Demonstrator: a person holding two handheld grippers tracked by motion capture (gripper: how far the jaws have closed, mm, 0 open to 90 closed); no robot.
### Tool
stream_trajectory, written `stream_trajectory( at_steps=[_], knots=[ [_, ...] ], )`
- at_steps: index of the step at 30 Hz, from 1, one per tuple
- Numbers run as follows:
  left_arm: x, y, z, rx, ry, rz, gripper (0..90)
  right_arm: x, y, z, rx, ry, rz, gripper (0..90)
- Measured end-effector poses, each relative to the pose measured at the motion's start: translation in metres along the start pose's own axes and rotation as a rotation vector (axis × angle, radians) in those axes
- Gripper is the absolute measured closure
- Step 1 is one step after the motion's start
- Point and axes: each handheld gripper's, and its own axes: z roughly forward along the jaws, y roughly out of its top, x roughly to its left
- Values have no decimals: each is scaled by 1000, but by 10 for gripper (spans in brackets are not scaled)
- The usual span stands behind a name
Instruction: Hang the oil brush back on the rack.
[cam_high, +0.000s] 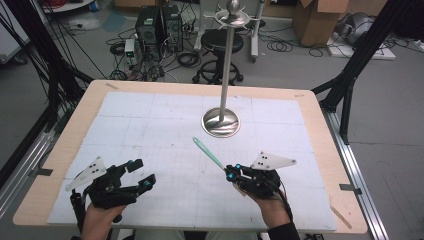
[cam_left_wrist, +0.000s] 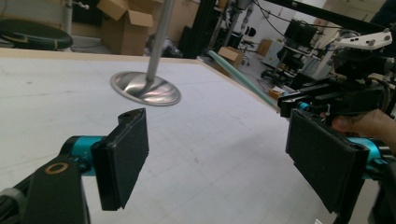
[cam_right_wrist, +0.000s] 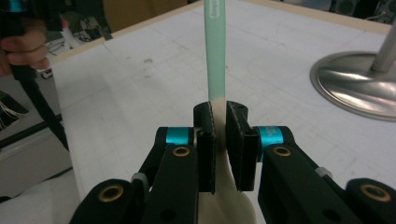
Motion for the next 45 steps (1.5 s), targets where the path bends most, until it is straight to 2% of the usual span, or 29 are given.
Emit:
stream_trajectory(
  at_steps=[3, 7, 12, 15, 21, 33, 38, 40, 45],
  knots=[
    [-9, 12, 16, 16, -29, 6, 243, 6, 4, -1, -27, 29, -7, 826],
    [-22, 24, 37, 26, -79, -12, 247, 14, 10, -4, -69, 59, -27, 825],
    [-36, 31, 58, 41, -122, -31, 247, 22, 14, -10, -127, 89, -40, 825],
    [-40, 34, 64, 30, -149, -61, 256, 25, 16, -14, -161, 103, -48, 825],
    [-44, 41, 69, -3, -186, -102, 308, 28, 18, -14, -179, 118, -51, 825],
    [-47, 44, 75, -13, -178, -153, 344, 40, 21, -10, -188, 117, -78, 823],
    [-48, 46, 78, -13, -196, -173, 443, 42, 21, -8, -192, 104, -93, 822],
    [-49, 46, 78, -10, -202, -170, 482, 44, 22, -8, -194, 100, -101, 822],
    [-48, 46, 78, -12, -199, -169, 527, 45, 22, -8, -200, 92, -111, 821]
  ],
)
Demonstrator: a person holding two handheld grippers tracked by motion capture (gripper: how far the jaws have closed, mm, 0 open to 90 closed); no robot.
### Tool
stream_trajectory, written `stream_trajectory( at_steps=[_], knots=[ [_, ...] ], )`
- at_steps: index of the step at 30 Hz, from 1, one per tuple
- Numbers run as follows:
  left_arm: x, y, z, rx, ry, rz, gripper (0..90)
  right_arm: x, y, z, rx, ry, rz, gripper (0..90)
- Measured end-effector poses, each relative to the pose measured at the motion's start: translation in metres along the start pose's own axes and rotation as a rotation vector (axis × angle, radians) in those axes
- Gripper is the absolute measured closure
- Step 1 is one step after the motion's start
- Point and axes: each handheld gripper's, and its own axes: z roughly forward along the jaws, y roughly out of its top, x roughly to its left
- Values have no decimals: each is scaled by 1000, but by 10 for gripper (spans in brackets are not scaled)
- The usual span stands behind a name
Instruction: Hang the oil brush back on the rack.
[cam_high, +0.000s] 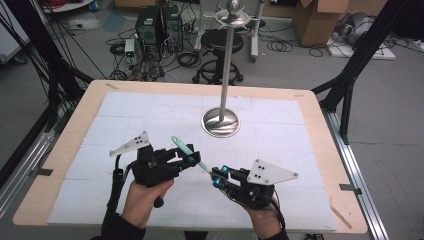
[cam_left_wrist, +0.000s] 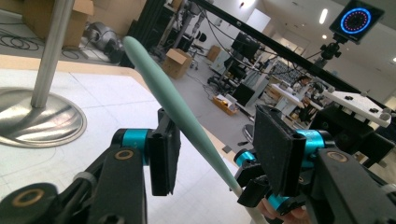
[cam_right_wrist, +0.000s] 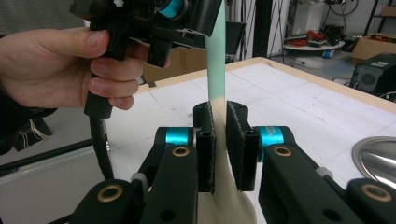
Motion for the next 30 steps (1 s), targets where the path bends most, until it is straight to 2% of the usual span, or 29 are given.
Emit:
stream_trajectory(
  at_steps=[6, 15, 25, 26, 30],
  knots=[
    [1, 1, -1, 16, 12, -6, 619, 2, -1, 3, 4, -4, -12, 820],
    [1, 2, -3, -9, -15, -11, 749, 3, -2, 6, 13, -5, -24, 819],
    [-2, 4, -7, -17, -51, 0, 808, 7, -2, 9, 10, 6, -43, 806],
    [-4, 4, -7, -17, -53, 11, 817, 7, -2, 9, 6, 8, -45, 798],
    [-8, 8, -10, -5, -68, 53, 825, 3, -1, 7, -19, 46, -20, 592]
  ],
)
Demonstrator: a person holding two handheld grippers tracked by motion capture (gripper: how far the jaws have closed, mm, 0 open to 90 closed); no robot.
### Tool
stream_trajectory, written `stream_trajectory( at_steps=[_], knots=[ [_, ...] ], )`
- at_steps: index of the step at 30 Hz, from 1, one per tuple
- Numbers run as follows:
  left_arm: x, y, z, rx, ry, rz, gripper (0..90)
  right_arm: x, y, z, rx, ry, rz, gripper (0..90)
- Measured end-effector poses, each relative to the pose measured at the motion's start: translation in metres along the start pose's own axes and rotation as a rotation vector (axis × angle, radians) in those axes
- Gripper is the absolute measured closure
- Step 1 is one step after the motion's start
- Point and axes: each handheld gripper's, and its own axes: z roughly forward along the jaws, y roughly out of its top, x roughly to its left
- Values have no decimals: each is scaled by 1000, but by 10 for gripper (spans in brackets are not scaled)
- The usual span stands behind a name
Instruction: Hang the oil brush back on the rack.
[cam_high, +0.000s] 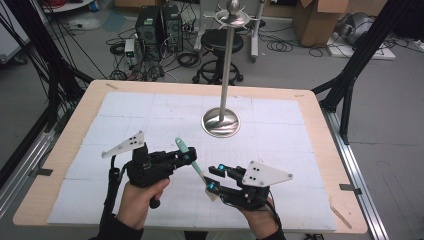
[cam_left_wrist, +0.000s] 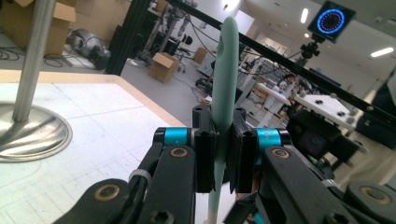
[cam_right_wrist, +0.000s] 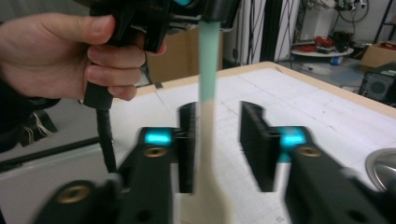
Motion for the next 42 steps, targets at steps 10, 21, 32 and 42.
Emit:
stream_trajectory(
  at_steps=[10, 21, 32, 42],
  knots=[
    [-8, 8, -10, 99, -111, 122, 825, -11, -2, -7, -7, 222, 78, 399],
    [-25, 17, -5, 172, -260, 241, 825, -12, 6, 10, 15, 397, 99, 372],
    [-31, 19, 0, 230, -312, 276, 824, -8, 15, 17, 34, 499, 99, 597],
    [-29, 18, 2, 192, -263, 277, 680, -9, 13, 16, 23, 499, 115, 839]
  ],
)
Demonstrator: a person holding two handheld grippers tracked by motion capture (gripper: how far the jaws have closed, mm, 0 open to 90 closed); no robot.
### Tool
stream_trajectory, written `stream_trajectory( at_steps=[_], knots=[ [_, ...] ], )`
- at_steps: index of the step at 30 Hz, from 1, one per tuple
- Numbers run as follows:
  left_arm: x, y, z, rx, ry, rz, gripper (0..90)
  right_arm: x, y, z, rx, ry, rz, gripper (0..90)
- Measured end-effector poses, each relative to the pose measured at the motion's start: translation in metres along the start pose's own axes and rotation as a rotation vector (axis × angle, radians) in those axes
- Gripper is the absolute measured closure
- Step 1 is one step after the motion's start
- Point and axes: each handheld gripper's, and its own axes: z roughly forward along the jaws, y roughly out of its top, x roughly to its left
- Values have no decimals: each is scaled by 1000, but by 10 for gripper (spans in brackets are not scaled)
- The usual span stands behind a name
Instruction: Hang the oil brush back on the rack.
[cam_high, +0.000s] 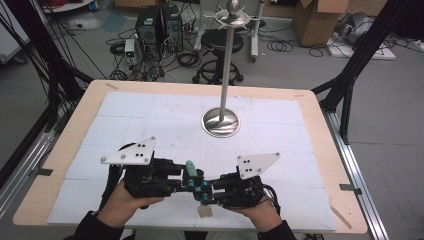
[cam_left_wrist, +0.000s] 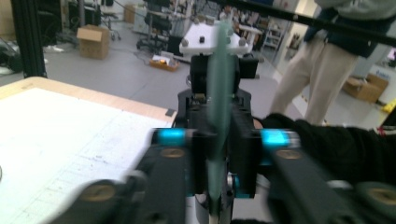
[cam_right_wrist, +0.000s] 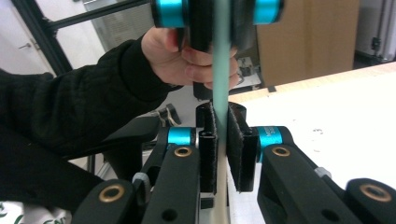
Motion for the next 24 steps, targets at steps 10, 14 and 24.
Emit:
stream_trajectory(
  at_steps=[10, 14, 24],
  knots=[
    [16, -21, -57, -99, 282, -25, 208, -15, 1, -20, -45, -147, 30, 842],
    [19, -42, -78, -108, 379, -11, 209, -26, 10, -27, -65, -196, 19, 842],
    [28, -84, -100, -107, 461, -16, 208, -57, 69, -27, -84, -335, -53, 842]
  ],
)
